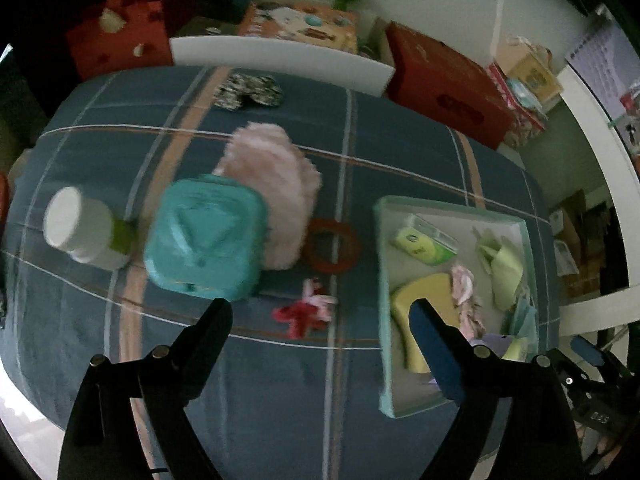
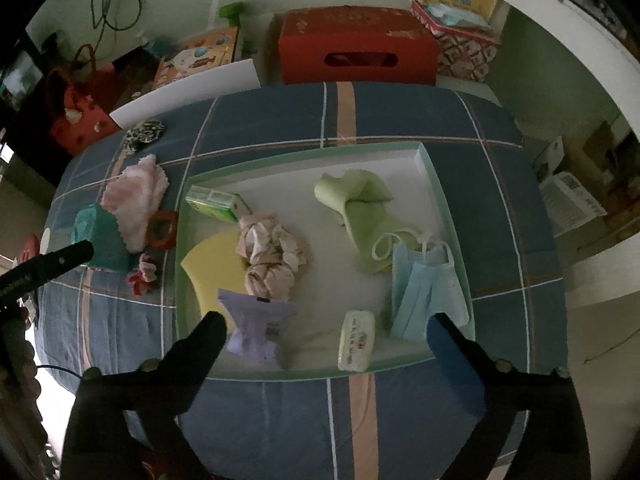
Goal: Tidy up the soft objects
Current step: 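Withdraw both tools from the tray toward the remaining pile, then grasp the red-pink toy with the left tool while the right tool grasps the red ring, then lift the red-pink toy and red ring and carry both toward the tray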
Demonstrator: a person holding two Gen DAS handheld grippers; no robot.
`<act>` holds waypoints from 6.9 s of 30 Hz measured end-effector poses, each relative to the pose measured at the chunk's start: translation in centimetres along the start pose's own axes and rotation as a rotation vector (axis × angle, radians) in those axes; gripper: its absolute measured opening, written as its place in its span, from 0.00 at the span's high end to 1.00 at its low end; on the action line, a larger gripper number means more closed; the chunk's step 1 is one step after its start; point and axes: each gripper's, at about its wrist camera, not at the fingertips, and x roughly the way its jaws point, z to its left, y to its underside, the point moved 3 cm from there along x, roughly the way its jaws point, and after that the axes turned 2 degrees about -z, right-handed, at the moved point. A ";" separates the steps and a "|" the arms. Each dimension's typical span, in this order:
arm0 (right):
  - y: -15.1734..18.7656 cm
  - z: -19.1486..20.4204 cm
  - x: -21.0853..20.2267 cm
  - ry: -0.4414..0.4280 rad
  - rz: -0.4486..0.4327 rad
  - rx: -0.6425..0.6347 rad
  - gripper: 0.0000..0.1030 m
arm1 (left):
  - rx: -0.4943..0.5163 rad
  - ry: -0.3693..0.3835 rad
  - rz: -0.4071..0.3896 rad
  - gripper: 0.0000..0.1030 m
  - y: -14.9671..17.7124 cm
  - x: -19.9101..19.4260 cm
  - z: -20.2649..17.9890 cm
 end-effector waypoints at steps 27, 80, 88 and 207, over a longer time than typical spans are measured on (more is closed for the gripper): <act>-2.6 11.5 -1.3 -0.101 -0.053 -0.113 0.00 | -0.084 -0.001 -0.124 0.06 -2.5 -5.2 12.1; -4.9 23.1 14.4 -0.217 0.168 -0.321 0.35 | -0.093 0.032 -0.153 0.06 1.0 -1.0 13.3; -5.3 23.2 15.1 -0.195 0.155 -0.374 0.50 | -0.049 0.078 -0.112 0.06 4.3 2.1 10.5; -0.9 19.7 12.1 -0.292 0.110 -0.340 0.79 | 0.078 0.099 -0.193 0.89 8.9 1.3 9.5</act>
